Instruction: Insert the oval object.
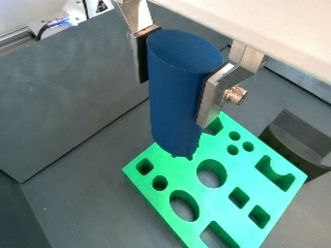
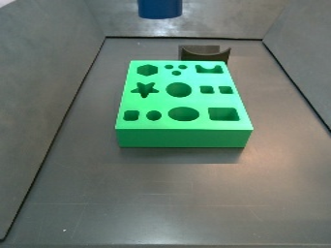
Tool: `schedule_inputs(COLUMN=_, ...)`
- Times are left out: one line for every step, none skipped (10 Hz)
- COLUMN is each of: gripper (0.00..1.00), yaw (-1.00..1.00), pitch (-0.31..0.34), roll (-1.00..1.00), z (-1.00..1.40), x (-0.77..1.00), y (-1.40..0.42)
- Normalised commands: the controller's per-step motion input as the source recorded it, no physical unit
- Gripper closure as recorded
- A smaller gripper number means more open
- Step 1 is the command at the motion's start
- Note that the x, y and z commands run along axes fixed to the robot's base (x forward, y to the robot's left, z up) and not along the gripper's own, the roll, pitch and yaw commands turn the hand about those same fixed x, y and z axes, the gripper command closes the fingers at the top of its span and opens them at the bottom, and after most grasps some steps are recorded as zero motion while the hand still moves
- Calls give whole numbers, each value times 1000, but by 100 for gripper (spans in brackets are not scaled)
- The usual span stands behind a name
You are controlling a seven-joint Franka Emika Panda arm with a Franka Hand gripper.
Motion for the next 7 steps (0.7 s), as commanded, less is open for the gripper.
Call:
schedule_inputs(gripper=100, yaw=246, pitch=-4, roll=31, z=-1000, x=163, y=-117)
schedule_inputs(gripper=100, yaw=180, pitch=0, roll=0, z=-1000, x=203, y=-534)
schedule_inputs(gripper=100, yaw=117, pitch=-26, roll=56, z=-1000, x=163, y=-829)
schedule_inputs(gripper=100, yaw=74, pitch=-79, roll=173, z=-923, x=297, y=-597)
schedule_inputs(gripper=100, yaw=0, pitch=0, roll=337, z=-614, x=674, y=-369)
schedule_inputs(gripper=100, yaw=-14, pitch=13, roll=406, z=-466, x=717, y=-169)
schedule_inputs(gripper=100, yaw=-91, pitch=10, roll=230, z=-820, x=626, y=74)
